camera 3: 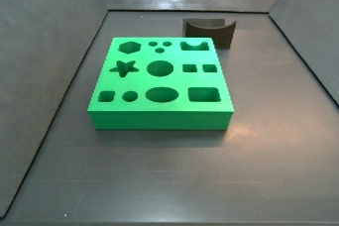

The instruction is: Insert the rectangle object.

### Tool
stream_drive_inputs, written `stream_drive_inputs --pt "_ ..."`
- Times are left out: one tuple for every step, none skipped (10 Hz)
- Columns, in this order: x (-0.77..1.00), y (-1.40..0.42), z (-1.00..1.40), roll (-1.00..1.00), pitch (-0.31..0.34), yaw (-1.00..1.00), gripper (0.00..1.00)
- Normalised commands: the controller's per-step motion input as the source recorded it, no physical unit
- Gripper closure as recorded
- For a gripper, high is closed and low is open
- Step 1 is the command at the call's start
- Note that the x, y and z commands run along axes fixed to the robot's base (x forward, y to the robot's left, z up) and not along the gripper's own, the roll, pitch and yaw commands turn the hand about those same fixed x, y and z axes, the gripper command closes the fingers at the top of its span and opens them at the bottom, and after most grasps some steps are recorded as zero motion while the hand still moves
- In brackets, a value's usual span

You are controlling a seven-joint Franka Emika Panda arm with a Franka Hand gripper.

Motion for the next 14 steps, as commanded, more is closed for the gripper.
stream_drive_inputs --pt "0.74 0.00 -0.81 0.23 -0.027 -0.54 1.00" --pt "0.63 0.00 -0.79 0.26 -0.004 -0.64 1.00" --pt "0.45 0.00 -0.71 0.25 0.000 -0.81 1.00" --pt "0.30 0.00 -0.59 0.20 0.000 -0.94 1.00" --pt "0.26 0.00 -0.57 0.18 0.000 -0.98 1.00" --pt "0.25 0.00 -0.55 0.17 0.000 -0.99 1.00" --pt "0.20 0.00 -0.50 0.11 0.000 -1.00 1.00" --pt "0.19 0.00 -0.50 0.11 0.000 -1.00 1.00" --pt "0.15 0.00 -0.49 0.09 0.000 -1.00 1.00" --pt "0.04 0.00 -0.37 0.00 -0.009 -1.00 1.00" --pt "0.02 0.00 -0.31 0.00 0.000 -1.00 1.00" --pt "0.02 0.00 -0.28 0.00 -0.003 -1.00 1.00" --pt "0.03 0.00 -0.23 0.00 -0.003 -1.00 1.00" --pt "0.08 0.00 -0.12 -0.04 0.000 -1.00 1.00"
